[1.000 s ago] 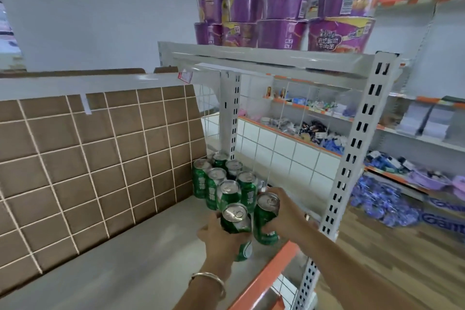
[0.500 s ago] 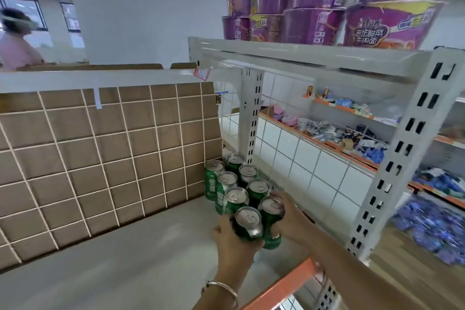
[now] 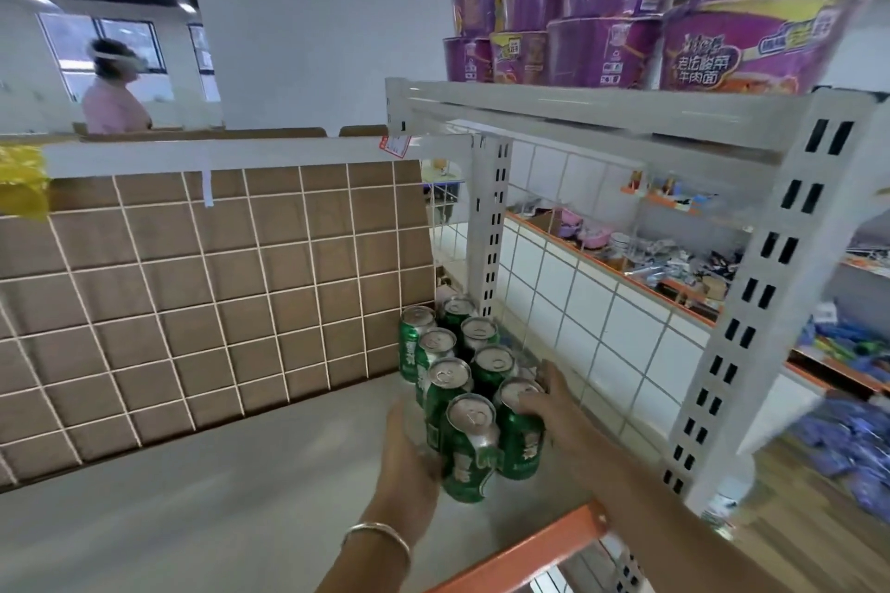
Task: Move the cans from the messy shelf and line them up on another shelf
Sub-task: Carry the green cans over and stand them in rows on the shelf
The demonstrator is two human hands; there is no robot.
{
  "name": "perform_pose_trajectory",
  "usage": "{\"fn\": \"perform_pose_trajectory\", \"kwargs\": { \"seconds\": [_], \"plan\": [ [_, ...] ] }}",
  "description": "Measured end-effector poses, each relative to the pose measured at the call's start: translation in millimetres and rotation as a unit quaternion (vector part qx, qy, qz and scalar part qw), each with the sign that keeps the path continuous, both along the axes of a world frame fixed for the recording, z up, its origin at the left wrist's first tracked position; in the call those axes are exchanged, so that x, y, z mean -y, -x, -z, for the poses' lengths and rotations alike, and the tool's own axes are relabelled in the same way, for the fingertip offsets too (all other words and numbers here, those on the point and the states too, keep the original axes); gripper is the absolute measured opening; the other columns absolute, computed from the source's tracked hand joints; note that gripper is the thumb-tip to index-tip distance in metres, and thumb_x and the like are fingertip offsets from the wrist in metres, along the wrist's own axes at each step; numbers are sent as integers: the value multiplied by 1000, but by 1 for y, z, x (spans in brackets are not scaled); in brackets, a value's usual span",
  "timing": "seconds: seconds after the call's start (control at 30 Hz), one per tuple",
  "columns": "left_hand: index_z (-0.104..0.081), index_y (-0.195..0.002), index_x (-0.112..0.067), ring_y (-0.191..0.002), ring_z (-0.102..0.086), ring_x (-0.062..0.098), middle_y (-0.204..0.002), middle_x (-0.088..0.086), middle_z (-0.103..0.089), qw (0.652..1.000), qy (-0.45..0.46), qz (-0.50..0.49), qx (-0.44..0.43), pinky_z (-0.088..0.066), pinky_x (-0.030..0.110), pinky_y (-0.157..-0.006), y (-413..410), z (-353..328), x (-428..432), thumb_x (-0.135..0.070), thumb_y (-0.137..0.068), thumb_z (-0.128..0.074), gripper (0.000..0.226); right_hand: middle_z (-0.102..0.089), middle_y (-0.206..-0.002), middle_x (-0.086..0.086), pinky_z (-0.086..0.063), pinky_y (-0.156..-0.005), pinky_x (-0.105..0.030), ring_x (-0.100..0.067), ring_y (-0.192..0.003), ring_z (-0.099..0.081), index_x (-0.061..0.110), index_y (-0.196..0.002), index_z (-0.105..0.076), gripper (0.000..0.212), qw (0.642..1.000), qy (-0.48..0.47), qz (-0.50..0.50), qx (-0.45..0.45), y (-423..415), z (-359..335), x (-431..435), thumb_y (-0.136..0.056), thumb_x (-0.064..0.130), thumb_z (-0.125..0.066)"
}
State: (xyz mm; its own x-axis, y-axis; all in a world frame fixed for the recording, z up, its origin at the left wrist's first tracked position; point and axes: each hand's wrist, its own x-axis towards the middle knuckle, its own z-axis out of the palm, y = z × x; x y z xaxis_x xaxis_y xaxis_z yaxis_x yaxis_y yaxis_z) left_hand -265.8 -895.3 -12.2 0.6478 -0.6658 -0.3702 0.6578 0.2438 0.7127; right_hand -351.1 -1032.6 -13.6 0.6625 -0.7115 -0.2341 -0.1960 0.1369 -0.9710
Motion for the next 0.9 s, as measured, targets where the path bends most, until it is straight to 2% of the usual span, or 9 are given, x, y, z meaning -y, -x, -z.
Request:
{"fn": "perform_pose_trajectory", "kwargs": {
  "seconds": [0.07,0.17,0.27,0.33,0.5,0.6,0.7,0.8,0.9],
  "plan": [
    [-55,-112,-19,-83,-67,28,-111,4,-65,1000,0,7,25,-50,36,-76,4,4,6,-50,-96,-27,44,-60,-118,-13,-48,-93,-57,-35,-104,-62,31,-131,-37,82,998,-58,3,36,-4,-1,-6,-58,25,-76],
    [-55,-125,-30,-107,-65,25,-124,6,-64,996,-52,12,74,-51,43,-93,2,35,29,-76,-76,-40,68,-61,-112,-7,-46,-97,-53,-30,-102,-62,28,-132,-36,83,999,-38,22,28,-8,2,-5,-57,37,-72],
    [-41,-124,-53,-125,-50,28,-142,2,-46,989,-110,-53,87,-41,51,-103,-19,122,68,-80,-58,-49,71,-60,-118,-7,-48,-95,-47,-28,-102,-61,28,-138,-37,88,1000,-14,14,-3,-5,1,4,-61,32,-79],
    [-36,-124,-57,-129,-44,31,-145,2,-40,986,-126,-60,90,-40,55,-103,-22,113,73,-74,-61,-42,65,-54,-117,-7,-48,-88,-37,-25,-99,-57,25,-138,-36,71,1000,5,-3,-14,-3,2,12,-78,20,-73],
    [-29,-133,-49,-133,-38,32,-148,5,-34,978,-164,-77,106,-34,53,-108,0,52,61,-62,-74,-32,61,-59,-98,1,-45,-71,-26,-16,-87,-59,17,-137,-39,63,1000,13,-7,-8,-4,8,26,-82,11,-70],
    [-35,-130,-50,-130,-42,33,-146,2,-36,980,-163,-82,82,-38,55,-104,-22,98,74,-69,-70,-40,63,-59,-103,-2,-46,-78,-31,-20,-92,-60,20,-135,-39,63,1000,9,-20,-17,-3,8,27,-81,15,-71],
    [-56,-119,-41,-114,-56,36,-135,7,-54,988,-149,-37,21,-47,55,-92,-49,107,76,-81,-54,-56,76,-62,-113,-7,-47,-94,-42,-26,-99,-62,24,-126,-46,63,998,12,-49,-38,-2,3,28,-71,39,-73],
    [-63,-115,-17,-100,-63,28,-111,11,-68,992,-122,-20,31,-51,37,-86,-38,23,49,-63,-84,-37,61,-68,-109,-10,-48,-92,-39,-25,-96,-65,18,-113,-62,42,996,42,-63,-56,-6,-6,33,-85,49,-59],
    [-52,-122,-16,-102,-58,25,-103,5,-63,989,-109,10,101,-39,32,-87,-40,-14,40,-52,-98,-19,55,-66,-114,-10,-44,-87,-32,-24,-102,-61,18,-106,-65,38,989,101,-46,-94,-16,-16,40,-98,45,-39]
  ]
}}
